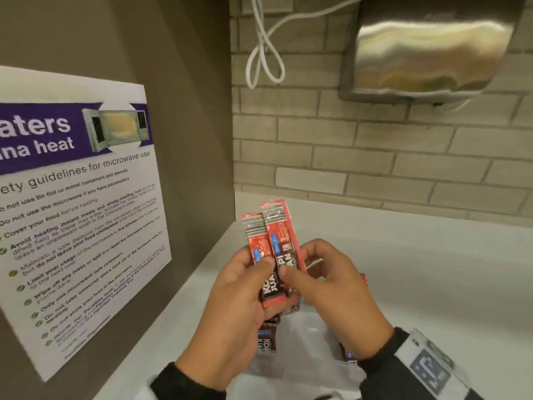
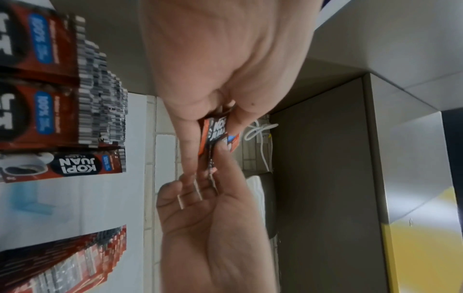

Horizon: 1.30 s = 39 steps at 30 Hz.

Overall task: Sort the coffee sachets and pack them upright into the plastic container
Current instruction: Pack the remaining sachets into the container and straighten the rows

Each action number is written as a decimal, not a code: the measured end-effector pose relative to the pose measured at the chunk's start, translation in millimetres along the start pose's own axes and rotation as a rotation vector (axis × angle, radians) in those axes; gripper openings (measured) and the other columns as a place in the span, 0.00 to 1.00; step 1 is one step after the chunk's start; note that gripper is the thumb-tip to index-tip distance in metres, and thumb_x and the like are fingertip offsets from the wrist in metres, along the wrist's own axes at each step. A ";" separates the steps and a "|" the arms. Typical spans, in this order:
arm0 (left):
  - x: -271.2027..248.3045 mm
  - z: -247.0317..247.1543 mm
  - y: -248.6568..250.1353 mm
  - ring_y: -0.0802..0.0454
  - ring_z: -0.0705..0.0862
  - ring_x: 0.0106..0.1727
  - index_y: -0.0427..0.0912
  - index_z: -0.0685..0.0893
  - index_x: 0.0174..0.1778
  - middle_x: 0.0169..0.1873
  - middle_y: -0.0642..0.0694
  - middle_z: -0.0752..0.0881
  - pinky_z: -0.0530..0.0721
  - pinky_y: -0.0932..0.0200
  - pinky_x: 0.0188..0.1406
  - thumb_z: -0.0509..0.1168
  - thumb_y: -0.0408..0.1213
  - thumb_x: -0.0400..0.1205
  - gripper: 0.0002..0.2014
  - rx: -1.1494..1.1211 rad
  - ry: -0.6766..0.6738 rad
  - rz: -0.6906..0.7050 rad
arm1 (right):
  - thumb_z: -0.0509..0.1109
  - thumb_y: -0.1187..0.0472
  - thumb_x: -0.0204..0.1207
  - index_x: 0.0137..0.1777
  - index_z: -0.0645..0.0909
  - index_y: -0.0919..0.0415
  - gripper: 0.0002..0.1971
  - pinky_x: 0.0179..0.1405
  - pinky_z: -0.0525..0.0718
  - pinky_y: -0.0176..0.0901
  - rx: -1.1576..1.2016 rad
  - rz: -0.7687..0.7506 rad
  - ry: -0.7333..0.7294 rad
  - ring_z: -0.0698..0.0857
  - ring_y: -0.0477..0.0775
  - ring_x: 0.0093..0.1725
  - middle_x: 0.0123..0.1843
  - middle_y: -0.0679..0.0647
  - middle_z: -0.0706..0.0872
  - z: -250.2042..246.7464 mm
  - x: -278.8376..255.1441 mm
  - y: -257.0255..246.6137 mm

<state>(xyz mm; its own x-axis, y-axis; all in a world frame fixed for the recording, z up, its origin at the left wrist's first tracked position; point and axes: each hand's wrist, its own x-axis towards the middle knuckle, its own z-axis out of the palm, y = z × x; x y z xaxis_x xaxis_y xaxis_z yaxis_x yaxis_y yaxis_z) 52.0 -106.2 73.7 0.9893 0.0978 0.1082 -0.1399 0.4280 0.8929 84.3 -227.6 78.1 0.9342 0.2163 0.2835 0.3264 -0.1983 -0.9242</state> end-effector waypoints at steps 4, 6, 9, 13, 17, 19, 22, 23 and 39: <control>3.6 8.5 -5.6 0.47 0.90 0.49 0.44 0.81 0.63 0.52 0.45 0.91 0.89 0.47 0.47 0.59 0.29 0.84 0.14 0.027 0.016 0.047 | 0.67 0.63 0.68 0.32 0.67 0.57 0.10 0.29 0.77 0.41 -0.113 -0.147 0.151 0.75 0.47 0.30 0.35 0.58 0.77 -10.8 -3.7 -4.6; 4.3 10.3 -6.7 0.48 0.90 0.49 0.43 0.81 0.62 0.52 0.42 0.90 0.89 0.52 0.45 0.59 0.28 0.83 0.14 -0.017 -0.002 0.063 | 0.67 0.66 0.66 0.32 0.65 0.53 0.12 0.31 0.71 0.36 -0.342 -0.245 0.128 0.73 0.48 0.32 0.33 0.52 0.74 -12.9 -6.6 -2.8; 3.6 13.7 -8.1 0.48 0.89 0.47 0.40 0.82 0.62 0.51 0.37 0.90 0.88 0.58 0.39 0.59 0.28 0.82 0.14 -0.061 -0.020 0.092 | 0.70 0.69 0.68 0.37 0.67 0.49 0.16 0.37 0.71 0.24 -0.533 -0.300 -0.037 0.74 0.40 0.41 0.42 0.44 0.71 -12.7 -13.5 0.7; 3.3 12.8 -8.9 0.49 0.89 0.42 0.38 0.82 0.57 0.47 0.38 0.90 0.88 0.57 0.35 0.59 0.22 0.82 0.13 -0.085 0.062 0.129 | 0.69 0.69 0.72 0.44 0.76 0.49 0.12 0.45 0.74 0.25 -0.435 -0.231 -0.203 0.76 0.38 0.46 0.48 0.44 0.72 -21.2 -14.2 -4.6; -0.1 2.3 -2.1 0.48 0.90 0.40 0.36 0.81 0.57 0.45 0.39 0.90 0.89 0.55 0.34 0.58 0.19 0.81 0.14 -0.097 0.129 0.201 | 0.70 0.75 0.72 0.44 0.75 0.55 0.13 0.36 0.82 0.43 0.178 -0.026 -0.130 0.81 0.50 0.34 0.40 0.56 0.79 -14.1 -13.1 -6.5; -3.2 -3.3 -2.1 0.47 0.90 0.43 0.36 0.80 0.59 0.47 0.40 0.90 0.90 0.52 0.39 0.59 0.20 0.80 0.14 -0.087 0.131 0.204 | 0.69 0.77 0.72 0.46 0.76 0.60 0.12 0.32 0.85 0.43 0.401 0.085 -0.058 0.82 0.54 0.32 0.36 0.60 0.80 -11.9 -11.7 -6.4; -5.6 -14.6 -1.8 0.49 0.90 0.45 0.37 0.79 0.59 0.47 0.42 0.89 0.90 0.49 0.45 0.62 0.24 0.78 0.14 -0.083 0.140 0.201 | 0.66 0.77 0.75 0.43 0.82 0.61 0.11 0.30 0.86 0.41 0.328 0.077 -0.019 0.84 0.53 0.33 0.37 0.59 0.81 -20.5 -3.4 -11.7; -5.1 -18.8 -0.2 0.50 0.90 0.45 0.39 0.80 0.57 0.47 0.43 0.89 0.90 0.49 0.44 0.64 0.27 0.77 0.13 -0.074 0.149 0.210 | 0.65 0.76 0.76 0.42 0.84 0.59 0.12 0.29 0.84 0.38 0.243 0.041 -0.014 0.84 0.51 0.33 0.38 0.56 0.81 -24.9 0.9 -15.8; -5.0 -40.3 1.0 0.51 0.91 0.44 0.41 0.79 0.60 0.44 0.47 0.90 0.87 0.62 0.33 0.65 0.23 0.77 0.17 0.092 0.095 0.164 | 0.69 0.73 0.75 0.45 0.81 0.58 0.09 0.36 0.88 0.38 0.039 -0.137 0.148 0.84 0.49 0.31 0.42 0.58 0.81 -39.6 34.2 -47.7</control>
<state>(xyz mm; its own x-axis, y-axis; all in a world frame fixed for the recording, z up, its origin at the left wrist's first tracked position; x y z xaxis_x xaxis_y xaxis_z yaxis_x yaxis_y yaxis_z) 45.3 -70.0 56.5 0.9446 0.2458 0.2177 -0.2903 0.3156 0.9034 106.4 -248.6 142.1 0.8933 0.0949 0.4393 0.4488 -0.1389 -0.8827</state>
